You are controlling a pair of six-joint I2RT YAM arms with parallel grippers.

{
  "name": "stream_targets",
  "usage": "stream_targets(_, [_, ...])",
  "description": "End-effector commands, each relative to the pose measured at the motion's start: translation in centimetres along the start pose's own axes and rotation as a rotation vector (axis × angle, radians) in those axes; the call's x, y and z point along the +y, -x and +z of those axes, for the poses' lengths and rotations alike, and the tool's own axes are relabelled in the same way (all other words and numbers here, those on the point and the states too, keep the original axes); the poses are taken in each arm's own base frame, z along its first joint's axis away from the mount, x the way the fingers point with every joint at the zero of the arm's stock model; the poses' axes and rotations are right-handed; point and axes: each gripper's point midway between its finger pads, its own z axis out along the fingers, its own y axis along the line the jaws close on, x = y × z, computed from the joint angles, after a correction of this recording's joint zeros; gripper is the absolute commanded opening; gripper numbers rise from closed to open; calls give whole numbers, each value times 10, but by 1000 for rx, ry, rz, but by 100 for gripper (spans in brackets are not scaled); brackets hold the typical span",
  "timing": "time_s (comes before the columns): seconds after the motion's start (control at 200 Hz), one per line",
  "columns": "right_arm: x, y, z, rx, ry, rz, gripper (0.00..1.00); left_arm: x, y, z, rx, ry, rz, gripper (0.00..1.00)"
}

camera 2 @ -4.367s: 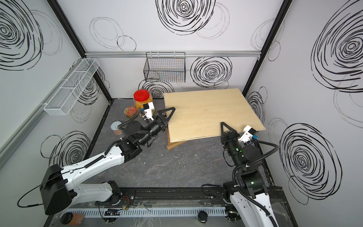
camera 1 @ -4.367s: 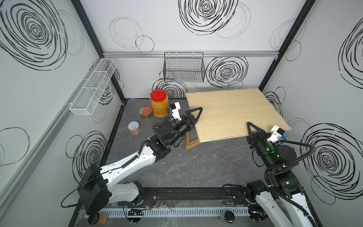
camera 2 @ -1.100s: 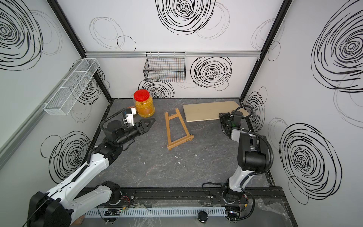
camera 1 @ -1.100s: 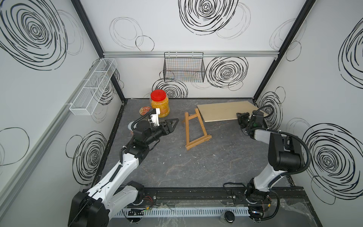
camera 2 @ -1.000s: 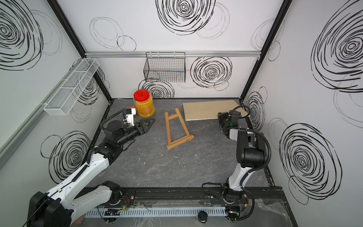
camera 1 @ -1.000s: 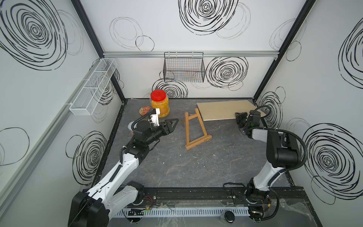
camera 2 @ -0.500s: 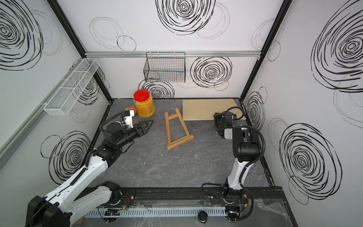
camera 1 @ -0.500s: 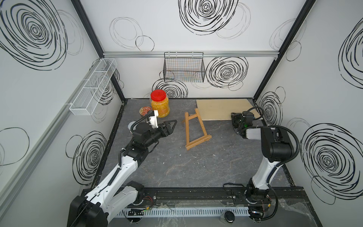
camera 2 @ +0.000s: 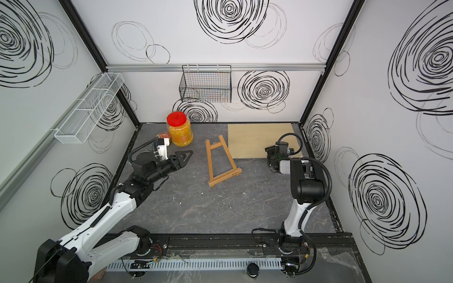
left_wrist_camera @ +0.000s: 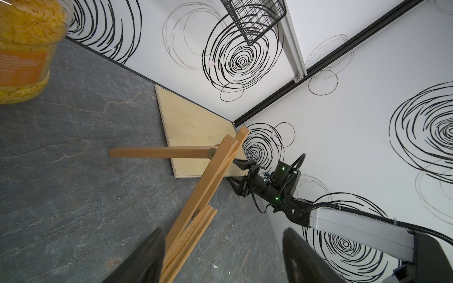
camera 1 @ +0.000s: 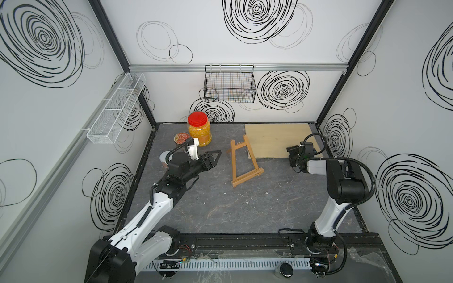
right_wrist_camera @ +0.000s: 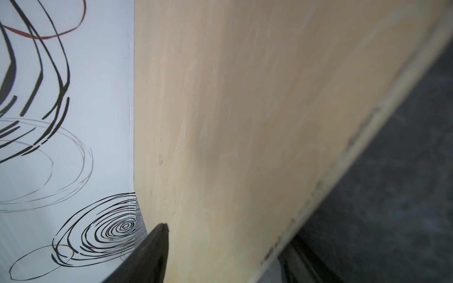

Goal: Disassemble the easel
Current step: Place the drawing board at the corner of the board, then pick up the easel at the center of the board.

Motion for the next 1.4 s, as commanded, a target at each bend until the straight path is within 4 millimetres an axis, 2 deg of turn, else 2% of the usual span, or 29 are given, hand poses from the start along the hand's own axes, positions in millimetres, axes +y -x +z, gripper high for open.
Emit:
stream_targets(0.0, [16,4,-23,-33,33,-10,74,0,11,-2,-36,5,32,78])
stream_targets(0.115, [9,0,-36,-26,24,6,75,0,12,-3,-39,8,31,78])
stream_targets(0.225, [12,-6,-52,-12,39,-20,75,4,14,-4,-39,25,29,78])
stream_targets(0.33, [27,-15,-69,9,72,-128,75,10,16,-3,-39,47,14,78])
stream_targets(0.41, [49,-28,-84,43,106,-292,75,14,17,-1,-32,60,-9,78])
stream_targets(0.585, [85,-74,-125,76,167,-703,75,20,21,12,-2,84,-49,77])
stream_targets(0.681, [103,-108,-152,102,268,-897,74,21,22,21,26,98,-64,76])
stream_targets(0.846, [117,-166,-181,172,396,-1159,74,23,22,38,54,131,-45,74])
stream_targets(0.941, [119,-187,-181,223,419,-1239,75,24,20,48,62,146,-41,73])
stream_targets(1.096, [122,-206,-165,280,412,-1327,76,27,15,65,89,158,-44,72])
stream_targets(1.286, [127,-226,-146,334,403,-1407,76,31,13,75,103,171,-48,72])
stream_targets(1.396, [126,-230,-136,344,392,-1433,76,36,12,77,105,183,-50,72])
